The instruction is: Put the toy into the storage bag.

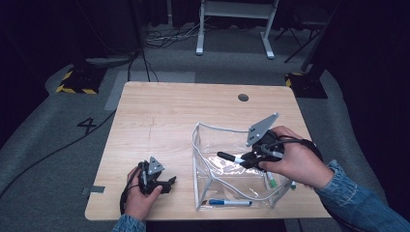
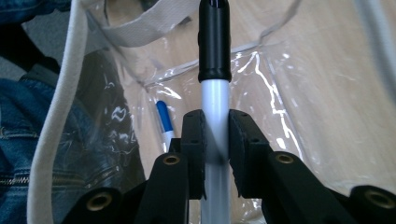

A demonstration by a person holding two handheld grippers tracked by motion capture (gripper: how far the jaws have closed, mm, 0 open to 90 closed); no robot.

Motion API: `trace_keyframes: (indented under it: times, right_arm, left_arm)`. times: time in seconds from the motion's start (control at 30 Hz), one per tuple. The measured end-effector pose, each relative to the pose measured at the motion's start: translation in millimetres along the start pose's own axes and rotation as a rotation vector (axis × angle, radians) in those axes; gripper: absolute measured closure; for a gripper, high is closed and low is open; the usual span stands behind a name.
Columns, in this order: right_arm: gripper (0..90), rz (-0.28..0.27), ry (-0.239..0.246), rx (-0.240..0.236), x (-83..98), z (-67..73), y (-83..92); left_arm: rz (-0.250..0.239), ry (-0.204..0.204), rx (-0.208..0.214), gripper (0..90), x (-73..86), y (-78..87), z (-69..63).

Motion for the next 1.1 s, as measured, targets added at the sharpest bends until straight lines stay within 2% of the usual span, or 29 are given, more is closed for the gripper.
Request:
trace_keyframes:
  times: [0.2,0.27,0.33,0.37,0.43,0.6,0.63,0.83,1.1]
  right_arm:
    - [76.6,0.052,0.027,-0.036,-0.5,5.3,-17.8]
    - [76.6,0.101,0.038,-0.057,1.2,8.3,-28.3]
    - [76.6,0.112,0.04,-0.064,1.8,8.9,-30.7]
    - [76.6,0.15,0.05,-0.075,4.0,10.1,-37.6]
    - [76.6,0.161,0.054,-0.083,4.8,10.3,-40.7]
    - [76.6,0.234,0.066,-0.117,11.2,11.2,-54.0]
    - [76.6,0.25,0.067,-0.136,13.7,12.1,-59.0]
    - [76.6,0.275,0.075,-0.163,18.9,12.1,-71.0]
    - [76.5,0.345,0.046,-0.186,30.3,9.9,-88.9]
  left_arm:
    - [0.0,0.0,0.0,23.2,0.0,0.0,0.0]
    - [0.0,0.0,0.0,23.2,0.0,0.0,0.0]
    - [0.0,0.0,0.0,23.3,0.0,0.0,0.0]
    - [0.0,0.001,0.0,23.2,0.0,0.0,0.0]
    - [0.0,0.0,0.0,23.2,0.0,0.0,0.0]
    - [0.0,0.0,0.0,23.2,0.0,0.0,0.0]
    - [0.0,0.0,0.0,23.2,0.0,0.0,0.0]
    - [-0.001,0.001,-0.001,23.2,-0.1,-0.1,0.0]
    - [-0.001,0.0,-0.001,23.2,-0.1,-0.1,0.0]
Point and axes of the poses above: each handheld gripper's, and its own axes: y roughly backward along the jaws, x roughly out of its underside, z roughly to its left, the point moved 8 cm from there along -y, roughly forward along the jaws, and after that the axes turned 7 degrees about -x, right-handed, at the moved point
